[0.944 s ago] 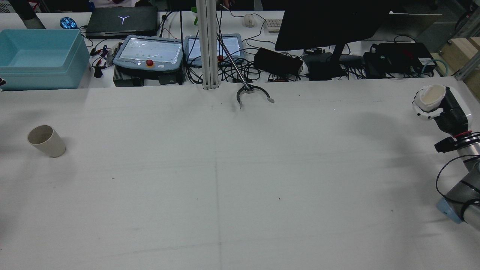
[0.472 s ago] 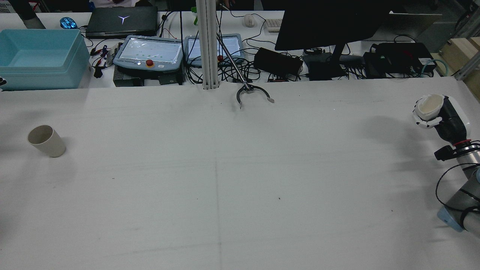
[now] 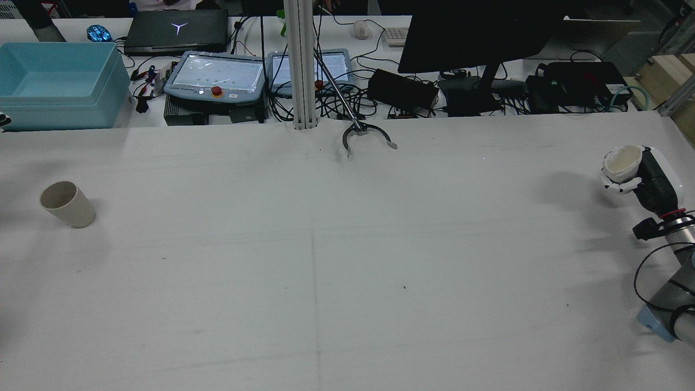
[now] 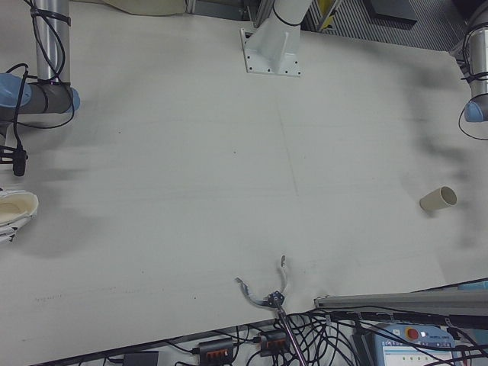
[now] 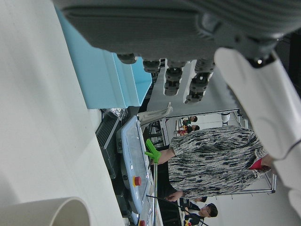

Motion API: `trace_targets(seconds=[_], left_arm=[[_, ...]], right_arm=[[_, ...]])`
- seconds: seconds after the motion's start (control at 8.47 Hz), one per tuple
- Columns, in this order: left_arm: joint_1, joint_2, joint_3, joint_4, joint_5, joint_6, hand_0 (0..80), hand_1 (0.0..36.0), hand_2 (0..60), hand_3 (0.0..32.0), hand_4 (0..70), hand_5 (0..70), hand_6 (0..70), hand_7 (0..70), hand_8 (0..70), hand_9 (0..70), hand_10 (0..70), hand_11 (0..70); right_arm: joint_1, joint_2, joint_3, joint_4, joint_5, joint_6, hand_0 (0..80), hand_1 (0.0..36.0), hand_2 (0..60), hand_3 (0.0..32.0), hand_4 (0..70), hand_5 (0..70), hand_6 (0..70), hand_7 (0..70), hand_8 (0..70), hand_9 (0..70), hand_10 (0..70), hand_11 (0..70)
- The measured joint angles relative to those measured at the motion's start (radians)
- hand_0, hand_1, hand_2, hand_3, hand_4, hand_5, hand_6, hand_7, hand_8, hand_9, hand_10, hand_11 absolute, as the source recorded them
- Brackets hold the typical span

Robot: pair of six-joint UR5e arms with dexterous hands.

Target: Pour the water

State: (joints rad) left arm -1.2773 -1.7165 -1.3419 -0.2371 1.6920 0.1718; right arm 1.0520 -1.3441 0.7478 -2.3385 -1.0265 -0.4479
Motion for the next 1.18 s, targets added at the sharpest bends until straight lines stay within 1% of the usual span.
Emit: trace_targets(seconds=[0.12, 0.24, 0.35, 0.47, 0.59, 0.71, 0.83, 0.94, 1.06, 1.18], left_arm=[[0.001, 0.000, 0.000, 0.002, 0.001, 0.000, 46.5, 0.0, 0.0, 1.6, 32.4, 0.0, 13.9, 11.8, 5.5, 0.9, 0.0, 0.1], [0.002, 0.000, 0.000, 0.003, 0.001, 0.000, 46.5, 0.0, 0.0, 2.0, 32.2, 0.0, 13.9, 11.7, 5.4, 0.9, 0.0, 0.0], [0.003, 0.000, 0.001, 0.005, 0.001, 0.000, 46.6, 0.0, 0.0, 2.0, 32.2, 0.0, 14.0, 11.8, 5.5, 0.9, 0.0, 0.1], [0.003, 0.000, 0.001, 0.006, 0.001, 0.000, 46.8, 0.0, 0.0, 2.2, 32.3, 0.0, 14.0, 11.7, 5.5, 0.9, 0.0, 0.1], [0.003, 0.000, 0.000, 0.007, 0.002, 0.000, 46.7, 0.0, 0.0, 2.2, 32.3, 0.0, 14.0, 11.8, 5.5, 0.9, 0.0, 0.1], [0.002, 0.000, -0.001, 0.009, 0.002, 0.001, 46.9, 0.0, 0.0, 2.0, 32.4, 0.0, 14.0, 11.8, 5.5, 0.9, 0.0, 0.1], [0.001, 0.000, -0.002, 0.011, 0.002, 0.000, 46.8, 0.0, 0.0, 2.0, 32.4, 0.0, 14.0, 11.7, 5.5, 0.9, 0.0, 0.1], [0.000, 0.000, -0.002, 0.011, 0.002, 0.000, 46.9, 0.0, 0.0, 1.8, 32.5, 0.0, 14.1, 11.8, 5.6, 0.9, 0.0, 0.2], [0.000, 0.000, -0.002, 0.012, 0.002, 0.001, 46.9, 0.0, 0.0, 2.0, 32.5, 0.0, 14.1, 11.8, 5.6, 0.9, 0.0, 0.2], [0.002, 0.000, 0.000, 0.013, 0.002, 0.001, 47.0, 0.0, 0.0, 2.0, 32.4, 0.0, 14.1, 11.9, 5.6, 0.9, 0.0, 0.3]], right_arm=[[-0.002, -0.002, -0.009, 0.000, 0.002, -0.004, 65.7, 21.7, 21.6, 0.0, 45.2, 26.3, 70.0, 70.0, 70.0, 70.0, 48.8, 69.9], [-0.003, -0.002, -0.022, 0.000, 0.006, -0.007, 63.4, 21.5, 14.8, 0.0, 32.9, 22.7, 63.6, 60.4, 66.6, 70.0, 30.0, 44.5], [-0.005, -0.004, -0.033, 0.001, 0.009, -0.007, 62.3, 20.3, 7.8, 0.0, 26.2, 20.4, 56.9, 53.8, 59.4, 70.0, 18.2, 28.0], [-0.005, -0.005, -0.039, 0.002, 0.011, -0.006, 61.3, 19.7, 4.7, 0.0, 23.5, 18.7, 52.6, 49.6, 54.6, 67.4, 10.5, 16.8], [-0.006, -0.006, -0.041, 0.002, 0.012, -0.003, 61.0, 19.3, 2.9, 0.0, 22.8, 18.0, 50.8, 48.0, 52.4, 64.3, 7.1, 11.8], [-0.006, -0.007, -0.042, 0.002, 0.012, -0.002, 60.0, 17.3, 0.0, 0.0, 19.9, 15.7, 46.1, 43.7, 44.8, 53.3, 0.0, 0.0], [-0.006, -0.007, -0.042, 0.001, 0.012, -0.001, 59.5, 17.1, 0.0, 0.0, 17.5, 14.6, 43.1, 40.3, 39.2, 45.5, 0.0, 0.0], [-0.006, -0.007, -0.042, 0.001, 0.013, -0.001, 58.9, 16.9, 0.0, 0.0, 16.6, 13.9, 41.3, 38.1, 36.6, 42.3, 0.0, 0.0], [-0.006, -0.008, -0.042, 0.001, 0.012, -0.002, 58.6, 17.0, 0.0, 0.0, 16.3, 13.4, 40.1, 36.9, 34.2, 39.5, 0.0, 0.0], [-0.006, -0.009, -0.042, 0.001, 0.011, -0.002, 58.4, 17.2, 0.0, 0.0, 16.0, 13.5, 40.2, 37.1, 35.1, 40.6, 0.0, 0.0]])
